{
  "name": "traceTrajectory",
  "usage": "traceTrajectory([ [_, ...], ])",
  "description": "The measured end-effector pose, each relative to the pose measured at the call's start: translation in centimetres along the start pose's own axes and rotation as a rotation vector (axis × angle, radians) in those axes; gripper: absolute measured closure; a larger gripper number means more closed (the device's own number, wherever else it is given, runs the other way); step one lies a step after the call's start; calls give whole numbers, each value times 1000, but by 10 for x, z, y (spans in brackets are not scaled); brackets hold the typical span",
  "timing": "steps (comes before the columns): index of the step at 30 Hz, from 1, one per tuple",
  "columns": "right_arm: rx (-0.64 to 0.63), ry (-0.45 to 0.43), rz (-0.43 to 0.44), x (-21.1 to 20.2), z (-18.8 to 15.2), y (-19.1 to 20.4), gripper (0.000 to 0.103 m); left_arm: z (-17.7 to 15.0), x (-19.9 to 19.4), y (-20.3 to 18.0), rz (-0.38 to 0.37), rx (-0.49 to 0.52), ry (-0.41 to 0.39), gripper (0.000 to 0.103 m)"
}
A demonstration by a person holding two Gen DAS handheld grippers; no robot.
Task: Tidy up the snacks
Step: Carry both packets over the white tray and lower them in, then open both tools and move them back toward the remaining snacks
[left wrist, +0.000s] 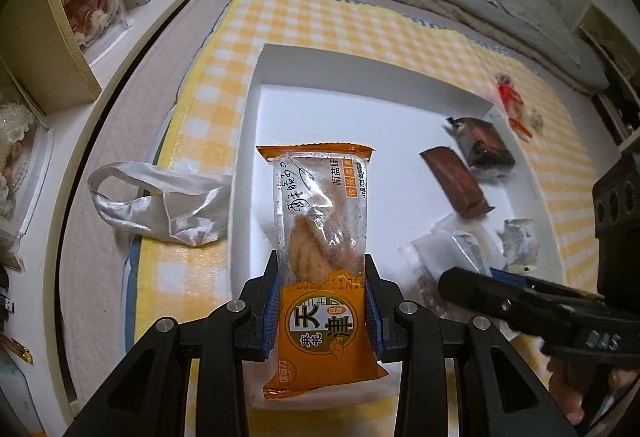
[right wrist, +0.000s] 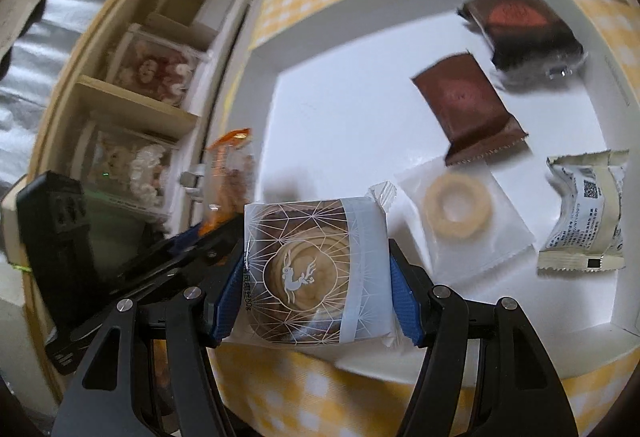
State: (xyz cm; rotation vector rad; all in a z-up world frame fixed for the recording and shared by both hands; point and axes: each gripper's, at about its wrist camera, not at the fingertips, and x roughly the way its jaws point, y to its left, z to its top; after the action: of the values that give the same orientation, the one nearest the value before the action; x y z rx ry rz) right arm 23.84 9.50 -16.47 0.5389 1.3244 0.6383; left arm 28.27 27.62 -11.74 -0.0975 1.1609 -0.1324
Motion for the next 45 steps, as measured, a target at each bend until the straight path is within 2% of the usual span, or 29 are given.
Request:
traceTrajectory([
  [4,-9,-7,-99,7,3,-5,37,0,5,2,12,2,2,67],
  [6,-12,-8,-96,9,4,-6,36,2,7,2,9,4,-2,66],
  [8,-14,12,-39,12,5,-2,34,0,6,3,3,3,-7,60],
  [10,-28,35,-7,12,5,4,27,-1,5,5,1,8,-11,60],
  [13,-87,10,-39,5,5,16,24,-3,2,5,10,10,-12,61],
  [22,-140,-11,-115,-14,1,11,24,-9,-15,7,22,4,-34,58],
  [25,-150,-22,-123,-20,-1,9,24,-11,-21,7,15,4,-45,48],
  [27,-154,-26,-133,-21,-1,8,24,-13,-24,5,14,6,-49,37],
  [31,-169,-44,-152,-29,-3,4,24,-18,-31,5,13,14,-59,27],
  [33,-174,-51,-160,-32,-5,3,24,-20,-36,6,10,10,-68,19],
  [35,-187,-63,-174,-36,-6,2,19,-22,-40,8,11,-3,-78,10],
  [36,-192,-68,-186,-38,-7,1,13,-22,-42,8,9,-7,-80,5],
  [40,-215,-94,-207,-45,-9,1,0,-25,-50,10,10,-13,-100,0],
  [45,-250,-121,-238,-54,-13,4,0,-29,-64,12,-5,-30,-126,0],
])
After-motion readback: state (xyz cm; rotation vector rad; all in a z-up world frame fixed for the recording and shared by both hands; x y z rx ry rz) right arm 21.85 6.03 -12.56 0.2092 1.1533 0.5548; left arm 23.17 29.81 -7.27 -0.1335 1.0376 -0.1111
